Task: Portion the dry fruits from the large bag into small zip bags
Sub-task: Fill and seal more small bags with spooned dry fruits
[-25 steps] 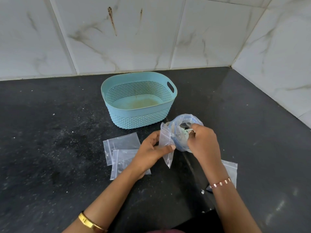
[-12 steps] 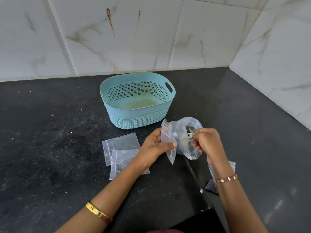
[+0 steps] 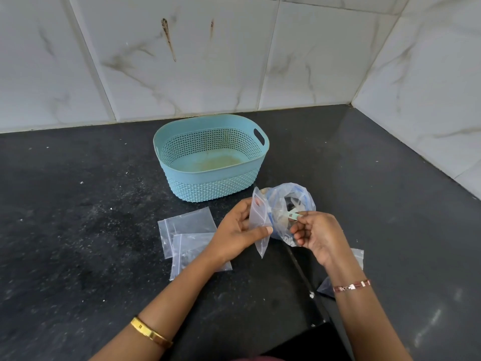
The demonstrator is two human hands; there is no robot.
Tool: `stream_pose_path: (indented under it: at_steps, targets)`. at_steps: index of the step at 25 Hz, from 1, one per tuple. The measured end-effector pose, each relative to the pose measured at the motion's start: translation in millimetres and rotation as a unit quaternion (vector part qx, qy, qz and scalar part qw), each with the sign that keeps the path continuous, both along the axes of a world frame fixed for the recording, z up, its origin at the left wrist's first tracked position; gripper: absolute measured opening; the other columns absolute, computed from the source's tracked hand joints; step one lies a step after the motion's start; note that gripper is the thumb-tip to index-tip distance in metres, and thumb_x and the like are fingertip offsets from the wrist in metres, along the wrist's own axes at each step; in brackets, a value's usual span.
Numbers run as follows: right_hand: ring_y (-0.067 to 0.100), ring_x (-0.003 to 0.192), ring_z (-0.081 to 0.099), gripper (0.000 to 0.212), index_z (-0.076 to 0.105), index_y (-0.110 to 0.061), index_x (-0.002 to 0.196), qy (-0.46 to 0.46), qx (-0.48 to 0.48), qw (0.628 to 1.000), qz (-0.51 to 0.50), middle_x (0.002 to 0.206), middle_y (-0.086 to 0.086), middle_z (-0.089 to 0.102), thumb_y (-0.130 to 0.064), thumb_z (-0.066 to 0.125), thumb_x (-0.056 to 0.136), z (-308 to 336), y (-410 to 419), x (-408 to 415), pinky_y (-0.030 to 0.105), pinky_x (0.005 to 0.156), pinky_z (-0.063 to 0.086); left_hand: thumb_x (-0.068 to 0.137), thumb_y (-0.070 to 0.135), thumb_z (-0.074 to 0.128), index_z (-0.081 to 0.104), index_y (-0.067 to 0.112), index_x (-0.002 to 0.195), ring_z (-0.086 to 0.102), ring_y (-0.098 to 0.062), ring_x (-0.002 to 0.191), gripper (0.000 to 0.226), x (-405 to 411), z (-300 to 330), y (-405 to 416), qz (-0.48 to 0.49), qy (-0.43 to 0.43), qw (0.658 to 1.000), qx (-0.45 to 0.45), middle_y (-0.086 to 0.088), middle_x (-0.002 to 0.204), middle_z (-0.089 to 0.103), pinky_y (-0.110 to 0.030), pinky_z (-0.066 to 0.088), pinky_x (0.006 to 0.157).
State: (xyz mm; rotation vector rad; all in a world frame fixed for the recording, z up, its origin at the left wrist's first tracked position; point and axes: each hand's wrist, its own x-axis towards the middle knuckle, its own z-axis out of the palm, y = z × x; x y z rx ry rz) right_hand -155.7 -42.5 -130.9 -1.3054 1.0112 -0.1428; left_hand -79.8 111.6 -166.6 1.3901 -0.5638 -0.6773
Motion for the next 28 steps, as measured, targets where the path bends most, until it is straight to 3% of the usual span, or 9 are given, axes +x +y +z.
stream_pose_path:
  at_steps: [4,11,16,22,28]
  targets:
    - [0.015,0.041,0.046,0.02,0.057,0.002,0.097,-0.019,-0.007,0.999,-0.025,0.044,0.006,0.056,0.002,0.038,0.09,3.2,-1.0,-5.8,0.025,0.043,0.037,0.079,-0.001,0.067,0.048,0.013,0.126,0.064,-0.014,0.102,0.052,3.6,-2.2,2.2,0.005,-0.009,1.0,0.018,-0.008,0.12,0.063,-0.031,0.052,0.092]
    - [0.014,0.036,0.046,0.018,0.058,0.002,0.09,-0.055,-0.013,0.997,-0.06,0.042,0.007,0.056,0.004,0.04,0.089,8.0,-6.2,-22.1,0.024,0.039,0.037,0.078,0.009,0.071,0.044,0.021,0.131,0.059,-0.008,0.112,0.061,4.6,-5.1,6.3,0.014,-0.062,0.996,0.065,0.003,0.127,0.059,-0.027,0.048,0.098]
    - [0.013,0.034,0.043,0.019,0.06,0.006,0.088,-0.093,-0.009,0.994,-0.062,0.04,0.007,0.053,0.004,0.041,0.088,18.4,-7.8,-37.6,0.021,0.034,0.036,0.076,0.012,0.073,0.039,0.022,0.136,0.057,-0.008,0.116,0.07,1.5,-8.2,6.0,0.017,-0.092,0.992,0.082,0.006,0.131,0.056,-0.032,0.046,0.101]
    - [0.014,0.031,0.041,0.017,0.059,0.005,0.087,-0.152,-0.007,0.988,-0.029,0.039,0.01,0.052,0.005,0.041,0.087,47.8,11.3,-43.4,0.02,0.032,0.033,0.077,0.008,0.071,0.043,0.031,0.127,0.059,-0.001,0.11,0.061,-1.7,-7.6,2.9,0.038,-0.116,0.99,0.073,0.011,0.122,0.059,-0.02,0.048,0.095]
    - [0.014,0.037,0.045,0.023,0.064,-0.009,0.087,-0.113,-0.134,0.984,0.039,0.045,0.008,0.058,0.004,0.044,0.09,44.9,39.9,-28.3,0.022,0.037,0.037,0.078,0.014,0.07,0.046,0.035,0.123,0.06,-0.006,0.111,0.054,-2.9,-11.8,3.9,0.036,-0.12,0.991,0.046,0.009,0.123,0.061,-0.03,0.049,0.097]
